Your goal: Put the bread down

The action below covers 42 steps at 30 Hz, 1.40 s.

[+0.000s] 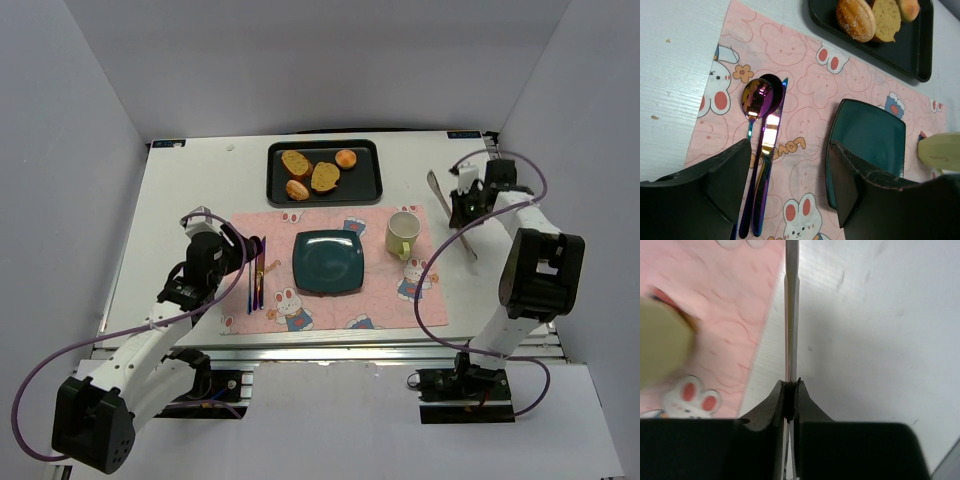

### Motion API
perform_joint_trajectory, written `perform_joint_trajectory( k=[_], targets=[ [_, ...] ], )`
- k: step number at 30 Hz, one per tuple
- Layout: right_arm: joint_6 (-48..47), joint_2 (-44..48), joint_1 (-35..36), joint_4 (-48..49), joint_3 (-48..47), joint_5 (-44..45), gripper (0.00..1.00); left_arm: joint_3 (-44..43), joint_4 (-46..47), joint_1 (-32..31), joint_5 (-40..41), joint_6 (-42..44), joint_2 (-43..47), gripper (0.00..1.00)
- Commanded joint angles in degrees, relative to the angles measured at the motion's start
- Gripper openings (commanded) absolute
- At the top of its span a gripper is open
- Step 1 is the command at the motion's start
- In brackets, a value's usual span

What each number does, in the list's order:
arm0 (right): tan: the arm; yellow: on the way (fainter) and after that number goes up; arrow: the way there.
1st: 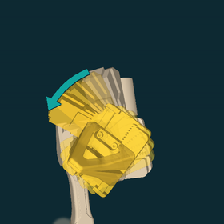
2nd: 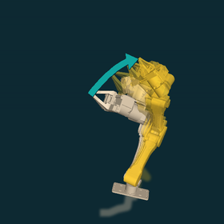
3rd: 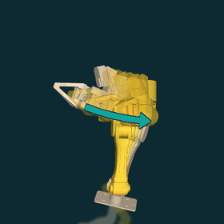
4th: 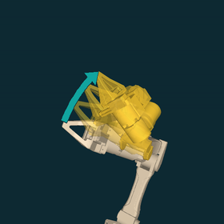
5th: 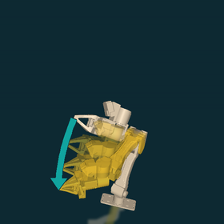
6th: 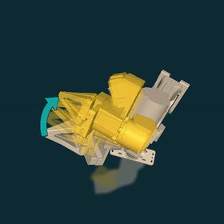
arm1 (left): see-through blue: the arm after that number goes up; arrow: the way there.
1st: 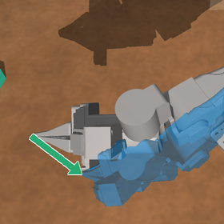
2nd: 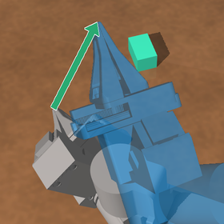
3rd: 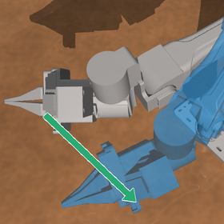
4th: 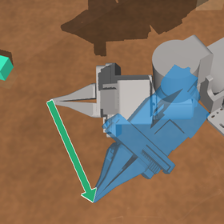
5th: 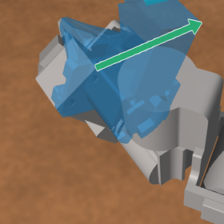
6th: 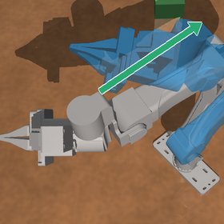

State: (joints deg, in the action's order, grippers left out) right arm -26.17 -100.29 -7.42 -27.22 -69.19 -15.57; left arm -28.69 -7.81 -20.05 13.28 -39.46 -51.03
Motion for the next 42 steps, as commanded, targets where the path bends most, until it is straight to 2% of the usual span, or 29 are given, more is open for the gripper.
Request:
perform_joint_trajectory(
  k=[1, 6, 15, 20, 26, 29, 30, 34, 37, 42],
  targets=[
    [-1.2, 6.1, 2.2, -2.2, -10.9, -13.8, 0.14, -2.8, 0.5, 0.2, 0.3, -0.2, 0.8, 0.73],
    [1.6, 3.5, 9.8, -3.9, -19.8, -16.9, 0.32, -3.1, 0.8, 0.2, 0.0, -0.7, 0.7, 0.73],
    [4.2, -4.5, 17.5, -4.9, -32.1, -16.9, 0.39, -3.8, -0.4, 0.2, 0.3, -1.7, 1.5, 0.73],
    [1.1, -7.1, 19.5, -6.2, -33.4, -14.1, 0.42, -3.9, -0.2, 0.2, 0.3, -2.1, 1.3, 0.73],
    [3.1, -9.4, 20.3, -7.3, -36.0, -14.3, 0.42, -4.1, 0.3, 0.2, 0.1, -2.0, 0.3, 0.73],
    [10.2, -10.8, 20.4, -6.1, -36.3, -14.3, 0.42, -4.3, 0.5, 0.2, -0.1, -2.0, -0.3, 0.73],
    [15.3, -11.2, 20.5, -5.6, -35.9, -14.6, 0.45, -4.4, 0.6, 0.2, -0.2, -2.0, -0.4, 0.73],
    [27.7, -12.1, 20.4, -1.3, -33.3, -14.9, 0.46, -4.9, 0.1, 0.2, 0.1, -2.0, -0.6, 0.73],
    [35.7, -14.2, 20.5, 0.2, -33.5, -11.7, 0.46, -5.2, -0.5, 0.2, 0.4, -2.1, -0.3, 0.73],
    [42.6, -16.2, 20.5, 2.1, -33.6, -13.2, 0.46, -5.1, -0.9, 0.2, 0.7, -2.9, -0.3, 0.73]
  ],
)
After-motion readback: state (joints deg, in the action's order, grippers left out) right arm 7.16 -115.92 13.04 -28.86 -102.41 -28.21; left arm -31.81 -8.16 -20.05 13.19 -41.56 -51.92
